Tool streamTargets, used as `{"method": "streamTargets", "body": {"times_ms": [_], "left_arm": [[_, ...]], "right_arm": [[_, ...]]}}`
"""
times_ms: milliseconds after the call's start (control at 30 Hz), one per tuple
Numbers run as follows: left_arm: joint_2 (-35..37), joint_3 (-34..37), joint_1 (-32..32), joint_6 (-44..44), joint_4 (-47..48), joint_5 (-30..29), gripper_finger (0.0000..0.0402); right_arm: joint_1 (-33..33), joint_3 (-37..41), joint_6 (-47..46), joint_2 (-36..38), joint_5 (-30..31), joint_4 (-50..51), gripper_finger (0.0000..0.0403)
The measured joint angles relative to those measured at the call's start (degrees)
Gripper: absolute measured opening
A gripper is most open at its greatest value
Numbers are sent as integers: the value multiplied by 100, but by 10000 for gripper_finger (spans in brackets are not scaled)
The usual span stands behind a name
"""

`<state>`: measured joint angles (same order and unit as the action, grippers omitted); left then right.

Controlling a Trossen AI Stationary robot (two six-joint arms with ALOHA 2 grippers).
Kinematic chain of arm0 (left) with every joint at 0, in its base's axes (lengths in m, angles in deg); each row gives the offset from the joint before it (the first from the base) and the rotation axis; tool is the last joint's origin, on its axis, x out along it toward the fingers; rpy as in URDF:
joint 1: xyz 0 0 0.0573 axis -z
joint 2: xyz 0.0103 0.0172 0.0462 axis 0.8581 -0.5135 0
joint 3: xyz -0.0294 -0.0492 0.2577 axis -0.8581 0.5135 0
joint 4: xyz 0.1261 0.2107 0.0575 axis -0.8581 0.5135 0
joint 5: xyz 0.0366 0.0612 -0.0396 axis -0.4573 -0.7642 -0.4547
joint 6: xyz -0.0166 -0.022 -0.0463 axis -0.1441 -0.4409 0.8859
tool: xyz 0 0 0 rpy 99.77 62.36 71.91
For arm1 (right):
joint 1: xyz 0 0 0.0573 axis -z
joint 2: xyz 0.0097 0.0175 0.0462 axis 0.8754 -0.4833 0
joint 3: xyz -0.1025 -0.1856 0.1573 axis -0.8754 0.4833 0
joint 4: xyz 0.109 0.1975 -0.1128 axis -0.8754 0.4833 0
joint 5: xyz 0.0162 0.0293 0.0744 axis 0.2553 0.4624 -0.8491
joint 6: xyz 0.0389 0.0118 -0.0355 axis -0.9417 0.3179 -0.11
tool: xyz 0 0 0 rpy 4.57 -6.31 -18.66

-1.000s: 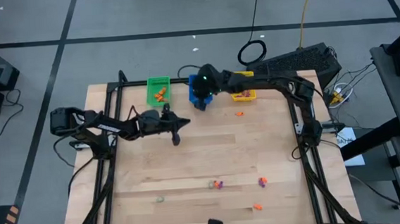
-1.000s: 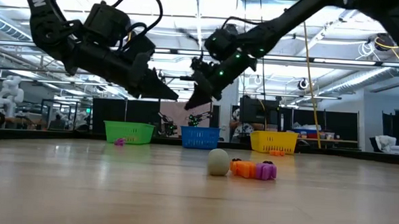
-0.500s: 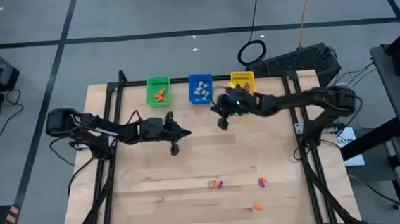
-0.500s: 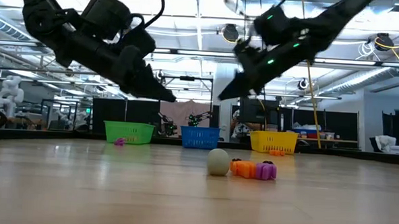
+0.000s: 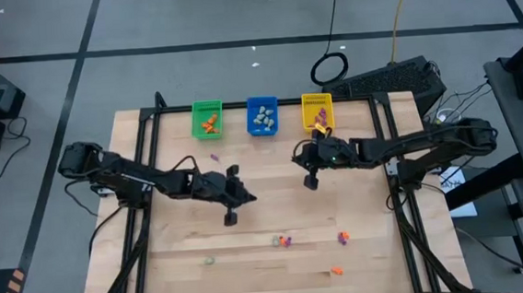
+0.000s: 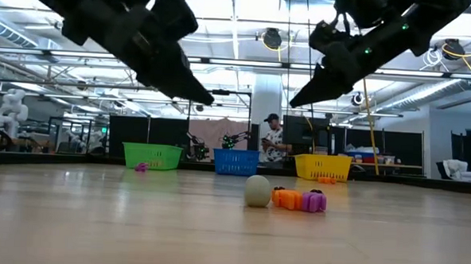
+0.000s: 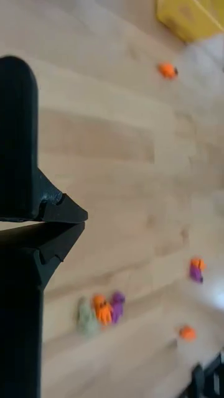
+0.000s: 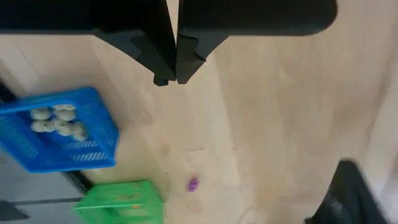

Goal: Sort Halloween decoration
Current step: Put the purple skeleton toy into the yellow bin

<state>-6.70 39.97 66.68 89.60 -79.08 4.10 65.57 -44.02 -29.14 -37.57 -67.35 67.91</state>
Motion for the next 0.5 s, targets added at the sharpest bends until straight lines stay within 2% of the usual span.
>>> {"method": "streamTargets", "body": {"times_ms": [267,500], "left_arm": [[-416,-364,512,301,-22,-7,5],[-1115,-1123,917,446,-63,-81,5]], "right_arm": [[-125,0,14,23,-22,40,0],[-118,-2,371,23,-23,-294,0]]}}
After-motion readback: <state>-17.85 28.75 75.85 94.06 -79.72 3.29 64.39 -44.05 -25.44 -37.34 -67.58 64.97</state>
